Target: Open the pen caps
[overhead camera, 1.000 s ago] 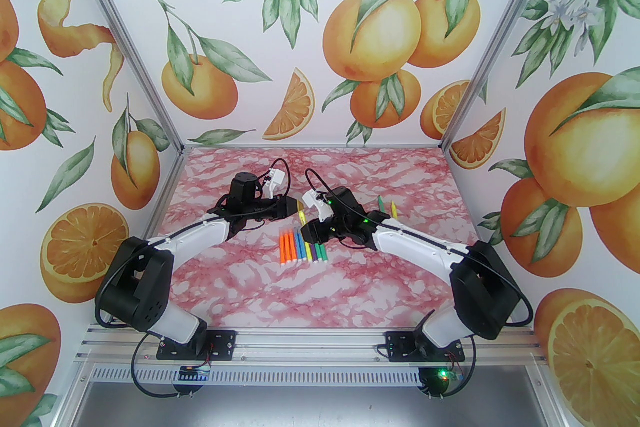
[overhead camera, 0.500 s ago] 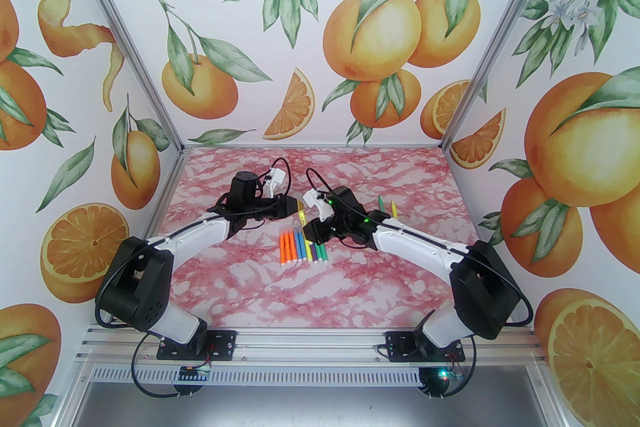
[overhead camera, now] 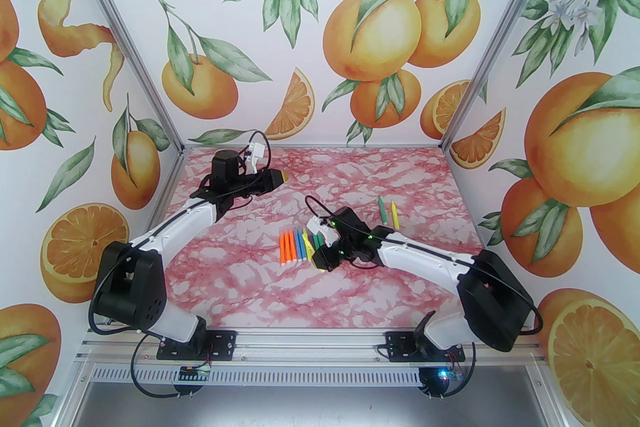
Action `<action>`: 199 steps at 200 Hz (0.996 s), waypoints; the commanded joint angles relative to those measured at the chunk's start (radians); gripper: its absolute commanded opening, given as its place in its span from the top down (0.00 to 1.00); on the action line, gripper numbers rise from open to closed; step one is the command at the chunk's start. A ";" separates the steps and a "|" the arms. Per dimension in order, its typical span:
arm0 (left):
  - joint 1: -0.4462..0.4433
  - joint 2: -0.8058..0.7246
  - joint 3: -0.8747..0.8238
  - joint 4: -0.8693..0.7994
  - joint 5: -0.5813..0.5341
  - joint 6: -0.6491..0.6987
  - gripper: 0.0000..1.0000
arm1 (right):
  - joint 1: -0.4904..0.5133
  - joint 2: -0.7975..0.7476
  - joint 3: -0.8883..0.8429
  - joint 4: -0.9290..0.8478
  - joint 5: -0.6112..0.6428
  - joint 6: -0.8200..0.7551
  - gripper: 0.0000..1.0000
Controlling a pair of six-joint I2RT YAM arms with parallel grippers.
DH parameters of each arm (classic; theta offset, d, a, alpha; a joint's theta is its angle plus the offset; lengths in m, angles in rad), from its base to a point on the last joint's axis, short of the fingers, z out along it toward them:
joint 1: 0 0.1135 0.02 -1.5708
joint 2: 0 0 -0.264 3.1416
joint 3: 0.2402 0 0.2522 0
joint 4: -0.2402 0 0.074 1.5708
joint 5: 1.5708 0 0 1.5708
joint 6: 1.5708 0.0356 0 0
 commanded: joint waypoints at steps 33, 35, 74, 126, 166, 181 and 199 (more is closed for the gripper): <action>0.022 -0.051 0.170 -0.577 -0.522 0.410 1.00 | -0.156 -0.134 0.011 -0.015 0.141 0.041 1.00; 0.025 -0.051 0.173 -0.587 -0.534 0.416 1.00 | -0.166 -0.136 0.015 -0.020 0.151 0.042 1.00; 0.111 0.009 0.205 -0.691 -0.614 0.523 1.00 | -0.302 -0.123 0.137 -0.136 0.351 -0.037 1.00; 0.191 0.219 0.326 -0.802 -0.669 0.619 1.00 | -0.477 -0.057 0.214 -0.192 0.500 -0.105 1.00; 0.210 0.315 0.375 -0.824 -0.686 0.642 1.00 | -0.581 -0.004 0.228 -0.212 0.607 -0.155 1.00; 0.219 0.333 0.372 -0.820 -0.692 0.648 1.00 | -0.620 0.029 0.246 -0.224 0.619 -0.158 1.00; 0.235 0.357 0.375 -0.823 -0.703 0.650 1.00 | -0.646 0.063 0.260 -0.225 0.609 -0.160 1.00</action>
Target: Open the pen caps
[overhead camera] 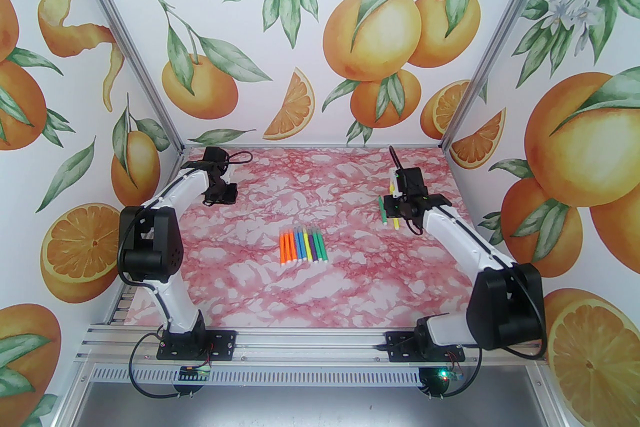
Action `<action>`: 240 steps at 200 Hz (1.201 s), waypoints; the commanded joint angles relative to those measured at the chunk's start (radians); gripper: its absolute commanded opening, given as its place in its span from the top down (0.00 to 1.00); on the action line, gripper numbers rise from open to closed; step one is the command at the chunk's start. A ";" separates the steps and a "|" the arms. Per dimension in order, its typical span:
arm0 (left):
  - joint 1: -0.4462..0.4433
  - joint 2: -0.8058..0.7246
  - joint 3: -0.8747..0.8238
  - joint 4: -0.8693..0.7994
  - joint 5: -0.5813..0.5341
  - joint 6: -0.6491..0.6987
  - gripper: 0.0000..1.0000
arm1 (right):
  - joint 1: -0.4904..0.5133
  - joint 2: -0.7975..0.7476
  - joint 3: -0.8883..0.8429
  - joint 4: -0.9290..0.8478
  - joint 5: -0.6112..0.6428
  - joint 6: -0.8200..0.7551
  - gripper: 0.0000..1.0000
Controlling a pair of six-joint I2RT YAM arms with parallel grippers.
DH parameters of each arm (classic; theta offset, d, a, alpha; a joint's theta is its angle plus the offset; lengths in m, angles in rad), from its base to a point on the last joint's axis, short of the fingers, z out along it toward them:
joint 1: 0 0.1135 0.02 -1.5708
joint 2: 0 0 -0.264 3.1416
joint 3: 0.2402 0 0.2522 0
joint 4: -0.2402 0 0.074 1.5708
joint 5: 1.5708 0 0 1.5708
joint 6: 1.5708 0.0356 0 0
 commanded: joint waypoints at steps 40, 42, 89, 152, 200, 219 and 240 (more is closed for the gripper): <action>0.041 0.087 0.048 -0.039 -0.032 0.055 1.00 | -0.054 0.121 0.078 -0.025 0.049 -0.028 1.00; 0.043 0.090 0.050 -0.039 -0.033 0.055 1.00 | -0.056 0.125 0.081 -0.024 0.049 -0.029 1.00; 0.050 0.149 0.074 -0.048 0.002 0.056 1.00 | -0.097 0.237 0.119 -0.056 0.062 -0.042 1.00; 0.051 0.191 0.084 -0.057 0.018 0.060 1.00 | -0.120 0.309 0.116 -0.049 0.055 -0.037 1.00; 0.054 0.225 0.090 -0.063 0.003 0.062 0.99 | -0.144 0.336 0.111 -0.044 0.030 -0.034 1.00; 0.055 0.238 0.097 -0.060 0.015 0.060 0.98 | -0.145 0.346 0.115 -0.045 0.026 -0.030 0.99; 0.055 0.248 0.101 -0.057 0.021 0.062 0.97 | -0.145 0.361 0.118 -0.046 0.024 -0.026 0.98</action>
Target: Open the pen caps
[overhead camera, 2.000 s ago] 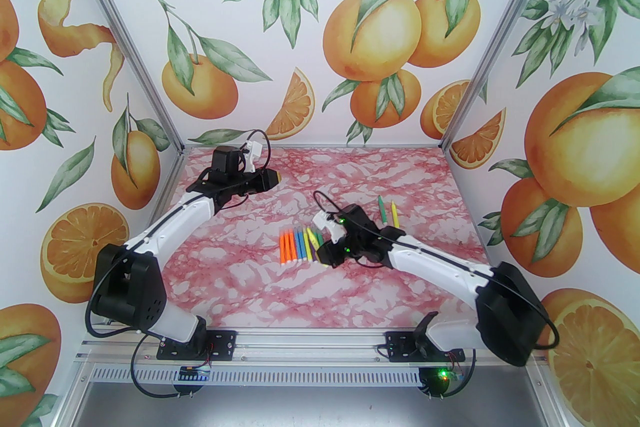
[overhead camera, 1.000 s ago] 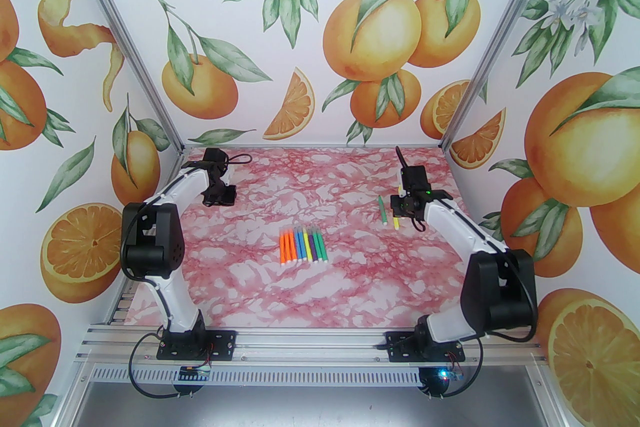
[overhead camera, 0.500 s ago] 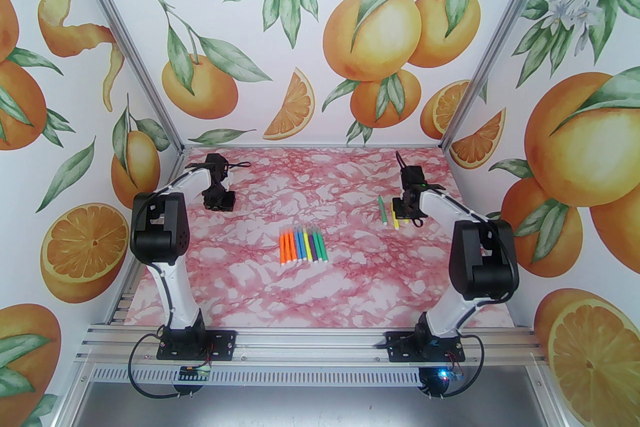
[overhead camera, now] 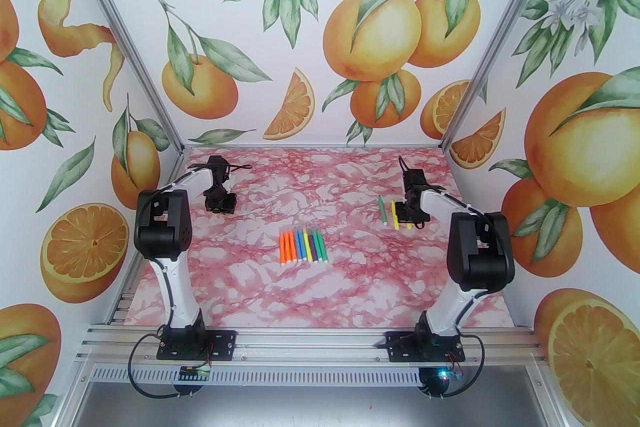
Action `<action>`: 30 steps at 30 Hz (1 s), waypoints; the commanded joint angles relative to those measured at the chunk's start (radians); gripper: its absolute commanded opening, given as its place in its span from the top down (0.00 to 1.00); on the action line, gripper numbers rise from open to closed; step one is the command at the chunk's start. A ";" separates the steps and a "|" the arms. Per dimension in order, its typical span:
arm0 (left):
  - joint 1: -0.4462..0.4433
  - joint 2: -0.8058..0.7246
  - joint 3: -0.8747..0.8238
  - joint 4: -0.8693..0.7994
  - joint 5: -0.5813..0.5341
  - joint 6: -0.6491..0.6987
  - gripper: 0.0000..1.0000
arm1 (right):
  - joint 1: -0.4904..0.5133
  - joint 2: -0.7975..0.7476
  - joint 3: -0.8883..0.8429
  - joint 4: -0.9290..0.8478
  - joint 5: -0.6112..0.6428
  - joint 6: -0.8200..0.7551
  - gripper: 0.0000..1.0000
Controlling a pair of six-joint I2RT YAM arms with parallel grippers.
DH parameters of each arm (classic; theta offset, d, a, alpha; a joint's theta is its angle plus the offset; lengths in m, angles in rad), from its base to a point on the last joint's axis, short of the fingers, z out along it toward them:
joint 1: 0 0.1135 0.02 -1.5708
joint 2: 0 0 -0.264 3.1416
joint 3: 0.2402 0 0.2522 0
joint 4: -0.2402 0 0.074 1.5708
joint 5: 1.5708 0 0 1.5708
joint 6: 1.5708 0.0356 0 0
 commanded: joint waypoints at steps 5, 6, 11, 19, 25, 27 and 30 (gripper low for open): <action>0.008 0.048 0.029 -0.003 0.026 0.021 0.93 | -0.006 0.039 0.022 -0.009 -0.017 0.006 0.96; 0.009 0.050 0.028 -0.001 0.028 0.021 0.91 | -0.006 0.040 0.022 -0.009 -0.017 0.007 0.94; 0.008 0.057 0.028 -0.001 0.047 0.020 0.82 | -0.007 0.043 0.024 -0.011 -0.022 0.010 0.89; 0.008 0.052 0.028 0.001 0.060 0.018 0.74 | -0.008 0.050 0.022 -0.020 -0.003 0.017 0.75; 0.012 0.035 0.024 0.014 0.089 0.013 0.67 | -0.008 0.033 0.015 -0.019 -0.004 0.027 0.67; 0.013 0.026 0.023 0.016 0.090 0.013 0.65 | -0.008 0.028 0.015 -0.022 -0.002 0.027 0.66; 0.015 0.004 0.016 0.024 0.100 0.003 0.63 | -0.008 0.005 0.012 -0.023 -0.004 0.036 0.65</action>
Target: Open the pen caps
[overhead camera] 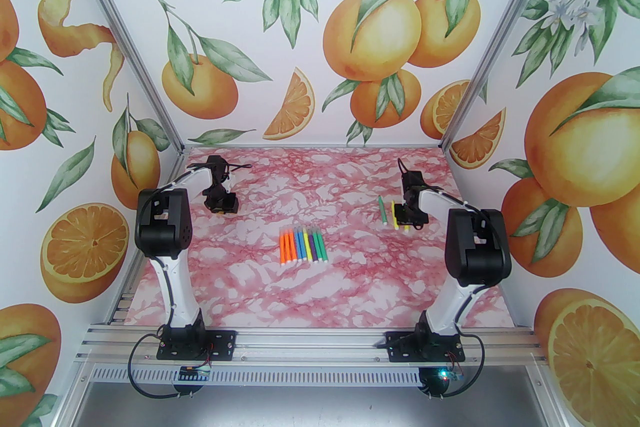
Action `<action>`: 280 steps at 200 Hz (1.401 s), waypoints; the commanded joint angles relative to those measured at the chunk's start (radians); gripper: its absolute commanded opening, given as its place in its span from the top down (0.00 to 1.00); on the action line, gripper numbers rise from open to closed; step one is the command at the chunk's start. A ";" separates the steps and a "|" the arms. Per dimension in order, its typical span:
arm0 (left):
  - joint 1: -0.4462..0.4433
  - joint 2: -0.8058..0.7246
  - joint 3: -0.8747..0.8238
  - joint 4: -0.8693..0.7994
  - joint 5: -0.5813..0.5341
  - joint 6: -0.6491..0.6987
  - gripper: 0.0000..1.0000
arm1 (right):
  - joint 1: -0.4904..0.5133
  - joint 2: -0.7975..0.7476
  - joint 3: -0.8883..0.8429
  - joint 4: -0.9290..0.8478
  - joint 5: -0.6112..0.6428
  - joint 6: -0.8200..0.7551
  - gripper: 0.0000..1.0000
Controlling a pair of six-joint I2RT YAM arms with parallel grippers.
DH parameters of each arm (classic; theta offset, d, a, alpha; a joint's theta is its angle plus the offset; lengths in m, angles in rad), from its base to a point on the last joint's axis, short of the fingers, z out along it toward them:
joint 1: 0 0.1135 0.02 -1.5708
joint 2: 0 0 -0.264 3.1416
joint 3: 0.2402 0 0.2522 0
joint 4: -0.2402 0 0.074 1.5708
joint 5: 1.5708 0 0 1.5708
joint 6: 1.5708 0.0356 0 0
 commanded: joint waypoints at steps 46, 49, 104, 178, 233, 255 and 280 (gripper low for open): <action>0.014 -0.116 -0.026 0.066 0.084 -0.046 0.60 | 0.014 -0.149 0.019 -0.054 0.017 0.049 0.59; 0.013 -0.123 -0.027 0.068 0.084 -0.049 0.59 | 0.020 -0.158 0.020 -0.057 0.018 0.050 0.58; 0.014 -0.258 -0.084 0.106 0.068 -0.091 0.58 | 0.184 -0.272 0.046 -0.087 0.000 0.076 0.53; -0.062 -0.519 -0.336 0.360 0.195 -0.194 0.52 | 0.401 -0.458 -0.074 0.032 -0.249 0.180 0.52; -0.150 -0.686 -0.526 0.596 0.275 -0.279 0.39 | 0.568 -0.462 -0.227 0.175 -0.357 0.230 0.54; -0.161 -0.740 -0.581 0.659 0.314 -0.315 0.38 | 0.617 -0.400 -0.250 0.194 -0.373 0.235 0.56; -0.166 -0.785 -0.609 0.662 0.323 -0.310 0.38 | 0.655 -0.326 -0.256 0.223 -0.395 0.240 0.57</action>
